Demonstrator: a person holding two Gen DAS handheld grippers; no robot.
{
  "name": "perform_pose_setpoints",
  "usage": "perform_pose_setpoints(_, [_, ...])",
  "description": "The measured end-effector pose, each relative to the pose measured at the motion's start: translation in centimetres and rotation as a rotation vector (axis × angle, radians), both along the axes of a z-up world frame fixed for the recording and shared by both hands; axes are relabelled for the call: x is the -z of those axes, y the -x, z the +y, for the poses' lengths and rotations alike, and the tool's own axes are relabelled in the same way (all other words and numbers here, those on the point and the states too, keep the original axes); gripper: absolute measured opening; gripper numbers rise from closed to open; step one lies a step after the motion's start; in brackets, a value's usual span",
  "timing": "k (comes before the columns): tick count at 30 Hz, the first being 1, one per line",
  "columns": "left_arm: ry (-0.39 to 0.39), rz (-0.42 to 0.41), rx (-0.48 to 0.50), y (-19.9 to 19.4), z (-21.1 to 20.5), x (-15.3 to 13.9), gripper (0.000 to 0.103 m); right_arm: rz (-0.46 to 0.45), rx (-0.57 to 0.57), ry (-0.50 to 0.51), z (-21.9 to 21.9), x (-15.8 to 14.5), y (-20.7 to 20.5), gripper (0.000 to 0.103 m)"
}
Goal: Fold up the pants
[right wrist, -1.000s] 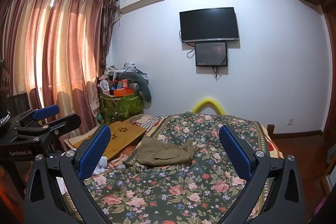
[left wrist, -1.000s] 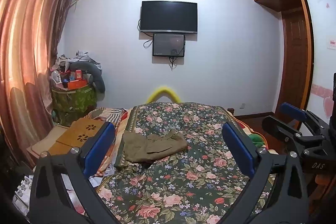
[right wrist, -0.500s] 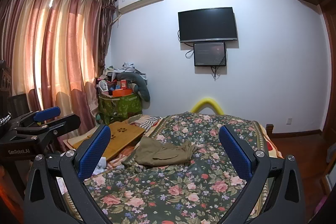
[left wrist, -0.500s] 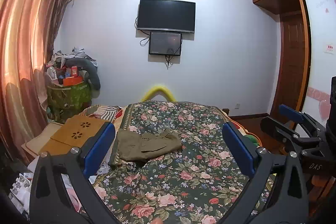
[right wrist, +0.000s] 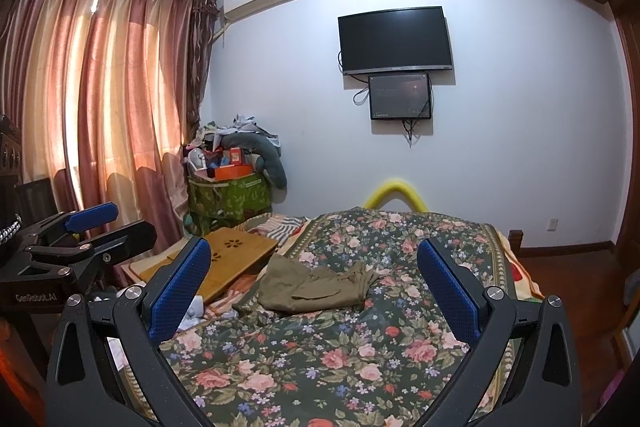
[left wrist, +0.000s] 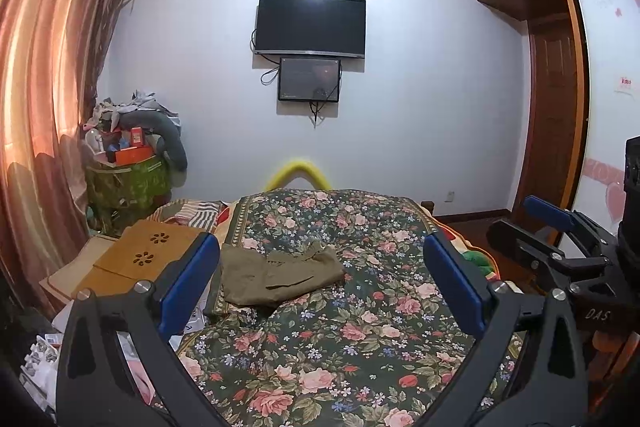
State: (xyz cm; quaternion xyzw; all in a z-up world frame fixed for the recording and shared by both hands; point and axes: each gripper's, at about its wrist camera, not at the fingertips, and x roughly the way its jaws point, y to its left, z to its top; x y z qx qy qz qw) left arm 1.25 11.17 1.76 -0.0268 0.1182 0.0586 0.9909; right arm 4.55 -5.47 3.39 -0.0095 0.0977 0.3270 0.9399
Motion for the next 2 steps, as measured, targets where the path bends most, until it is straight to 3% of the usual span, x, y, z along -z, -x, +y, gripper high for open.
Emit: perform_pose_setpoints(2, [-0.001, 0.007, 0.003, -0.43, -0.04, 0.18, 0.103, 0.006, 0.002, 0.003, 0.03, 0.13, -0.28, 0.102])
